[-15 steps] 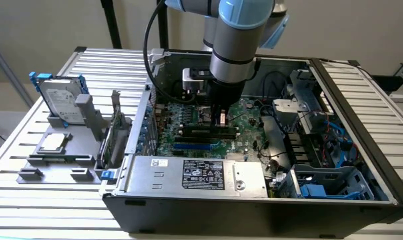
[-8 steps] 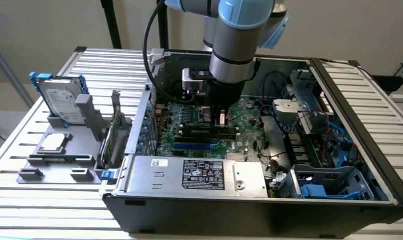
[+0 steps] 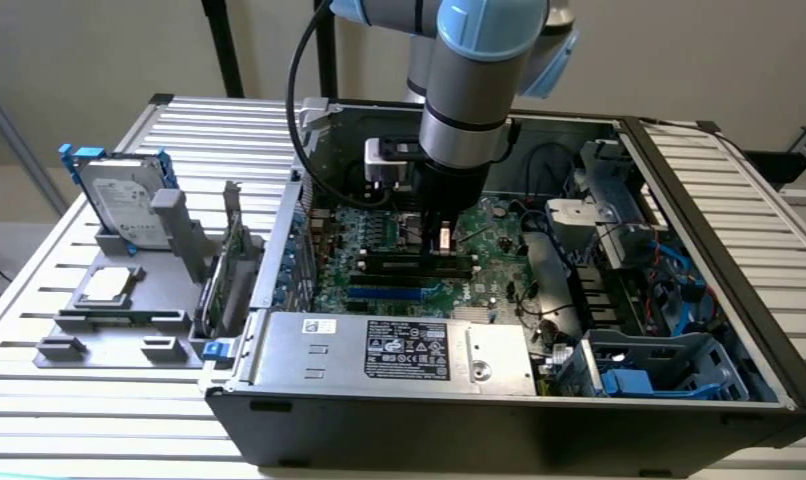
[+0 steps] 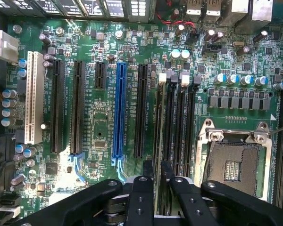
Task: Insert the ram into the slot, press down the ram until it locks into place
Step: 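Insert the ram into the slot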
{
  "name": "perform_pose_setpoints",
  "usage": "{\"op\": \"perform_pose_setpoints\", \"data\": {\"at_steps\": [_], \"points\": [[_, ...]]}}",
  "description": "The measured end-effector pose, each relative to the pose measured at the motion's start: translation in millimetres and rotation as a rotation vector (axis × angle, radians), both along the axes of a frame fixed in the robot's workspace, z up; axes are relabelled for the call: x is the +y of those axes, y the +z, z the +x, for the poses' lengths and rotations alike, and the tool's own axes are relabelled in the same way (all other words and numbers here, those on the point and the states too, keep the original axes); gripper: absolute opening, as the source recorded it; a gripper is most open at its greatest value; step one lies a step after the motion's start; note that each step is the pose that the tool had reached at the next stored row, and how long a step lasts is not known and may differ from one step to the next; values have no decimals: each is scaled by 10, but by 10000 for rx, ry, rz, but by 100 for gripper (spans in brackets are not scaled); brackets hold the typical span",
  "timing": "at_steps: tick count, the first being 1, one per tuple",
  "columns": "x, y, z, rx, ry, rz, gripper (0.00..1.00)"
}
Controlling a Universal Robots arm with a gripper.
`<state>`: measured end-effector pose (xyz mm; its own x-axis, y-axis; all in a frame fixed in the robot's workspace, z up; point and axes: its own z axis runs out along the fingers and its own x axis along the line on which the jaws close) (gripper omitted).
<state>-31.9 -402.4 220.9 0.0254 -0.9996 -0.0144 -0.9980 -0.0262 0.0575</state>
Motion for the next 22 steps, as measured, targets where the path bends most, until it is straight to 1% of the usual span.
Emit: {"op": "perform_pose_setpoints", "data": {"at_steps": [4,10,11,12,13,15,19,22], "points": [[5,1,2,15,3,2,21],[14,1,1,20,3,1,21],[16,2,1,21,2,-1,19],[17,4,1,22,3,-1,19],[18,8,1,25,3,0,13],[19,21,1,38,1,1,13],[19,47,2,103,3,3,13],[19,48,4,188,4,-1,13]]}}
